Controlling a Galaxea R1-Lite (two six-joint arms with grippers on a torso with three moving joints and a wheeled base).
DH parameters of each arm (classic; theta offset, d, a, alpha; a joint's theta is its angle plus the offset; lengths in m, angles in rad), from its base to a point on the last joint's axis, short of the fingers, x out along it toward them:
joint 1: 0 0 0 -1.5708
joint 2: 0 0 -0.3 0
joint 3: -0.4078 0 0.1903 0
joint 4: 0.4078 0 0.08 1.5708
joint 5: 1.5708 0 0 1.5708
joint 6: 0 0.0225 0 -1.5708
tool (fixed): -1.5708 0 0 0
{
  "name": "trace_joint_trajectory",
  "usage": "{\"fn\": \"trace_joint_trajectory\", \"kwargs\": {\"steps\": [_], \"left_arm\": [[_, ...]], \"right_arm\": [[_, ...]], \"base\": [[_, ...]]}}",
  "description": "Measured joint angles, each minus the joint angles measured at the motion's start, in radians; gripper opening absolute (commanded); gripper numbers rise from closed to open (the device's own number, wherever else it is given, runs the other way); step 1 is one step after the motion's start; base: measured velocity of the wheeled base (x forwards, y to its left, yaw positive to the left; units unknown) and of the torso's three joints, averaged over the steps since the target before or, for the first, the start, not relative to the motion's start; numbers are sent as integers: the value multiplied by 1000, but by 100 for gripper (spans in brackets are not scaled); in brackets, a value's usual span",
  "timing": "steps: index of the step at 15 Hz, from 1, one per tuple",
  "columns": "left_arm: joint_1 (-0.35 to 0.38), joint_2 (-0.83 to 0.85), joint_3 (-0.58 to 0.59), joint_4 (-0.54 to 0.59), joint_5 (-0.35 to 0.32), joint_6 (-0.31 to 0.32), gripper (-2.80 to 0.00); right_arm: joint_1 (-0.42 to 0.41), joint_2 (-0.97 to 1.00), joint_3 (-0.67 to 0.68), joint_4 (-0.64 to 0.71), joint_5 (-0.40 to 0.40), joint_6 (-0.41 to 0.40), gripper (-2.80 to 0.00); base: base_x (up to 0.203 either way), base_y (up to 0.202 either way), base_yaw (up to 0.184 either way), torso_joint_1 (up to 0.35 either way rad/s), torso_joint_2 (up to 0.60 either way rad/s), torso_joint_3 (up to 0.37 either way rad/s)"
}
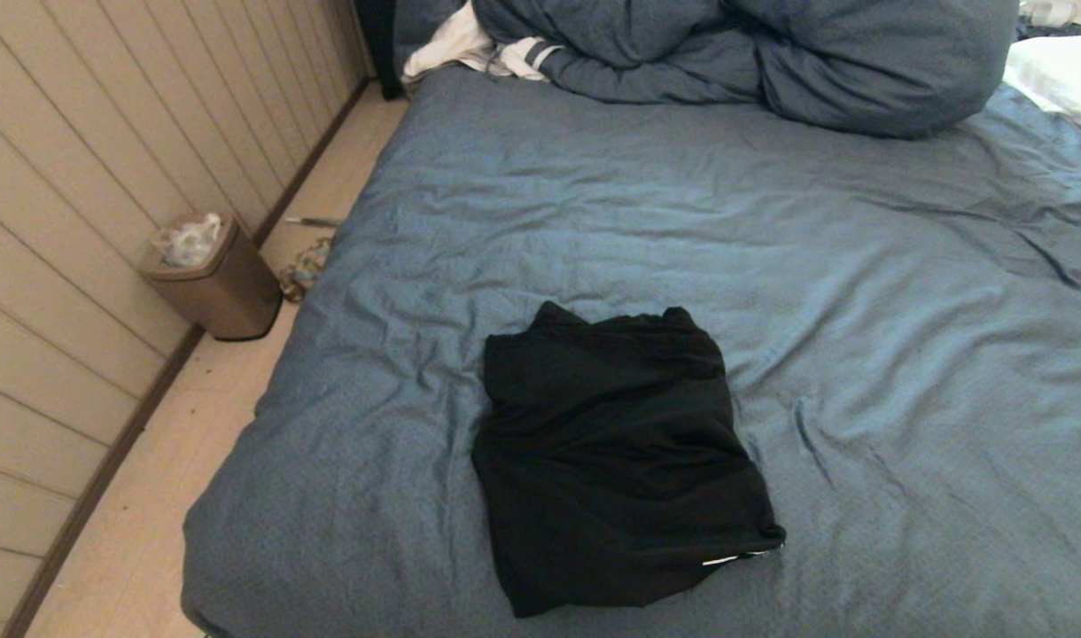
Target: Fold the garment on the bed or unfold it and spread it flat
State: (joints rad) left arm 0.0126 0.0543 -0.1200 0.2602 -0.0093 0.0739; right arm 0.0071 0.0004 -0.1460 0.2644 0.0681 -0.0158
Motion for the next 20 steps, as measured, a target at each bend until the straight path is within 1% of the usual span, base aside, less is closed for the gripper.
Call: {"fn": "trace_joint_trajectory", "kwargs": {"steps": [1, 2, 3, 4, 5, 7, 8, 11, 13, 15, 18, 20], "left_arm": [[-2, -19, 10, -11, -20, 13, -280], [-3, -33, 17, -21, -5, 17, -280], [-3, -41, 22, -23, 2, 19, -280], [-4, -47, 25, -23, 3, 21, -280], [-4, -51, 27, -27, 5, 14, -280], [-5, -54, 30, -33, 6, -14, -280], [-6, -55, 32, -42, 2, -26, -280], [-8, -55, 34, -45, -3, -29, -280], [-9, -56, 34, -45, -4, -30, -280], [-9, -56, 34, -45, -3, -30, -280], [-10, -56, 34, -47, 17, -68, -280], [-10, -56, 34, -47, 21, -69, -280]], "right_arm": [[0, 0, 36, -77, -6, -45, -280], [0, 0, 78, -183, -15, -93, -280], [0, 0, 104, -277, -22, -123, -280], [0, 0, 120, -335, -28, -136, -280], [0, 0, 131, -335, -35, -130, -280], [0, 0, 138, -261, -42, -77, -280], [1, 0, 141, -250, -43, -65, -280], [1, 0, 145, -246, -48, -39, -280], [1, 0, 146, -244, -68, -14, -280], [1, 0, 146, -243, -70, -11, -280], [1, 0, 146, -242, -69, -13, -280], [0, 0, 145, -242, -70, -14, -280]], "base": [[0, 0, 0, 0, 0, 0], [0, 0, 0, 0, 0, 0], [0, 0, 0, 0, 0, 0], [0, 0, 0, 0, 0, 0], [0, 0, 0, 0, 0, 0], [0, 0, 0, 0, 0, 0], [0, 0, 0, 0, 0, 0], [0, 0, 0, 0, 0, 0], [0, 0, 0, 0, 0, 0], [0, 0, 0, 0, 0, 0], [0, 0, 0, 0, 0, 0], [0, 0, 0, 0, 0, 0]]}}
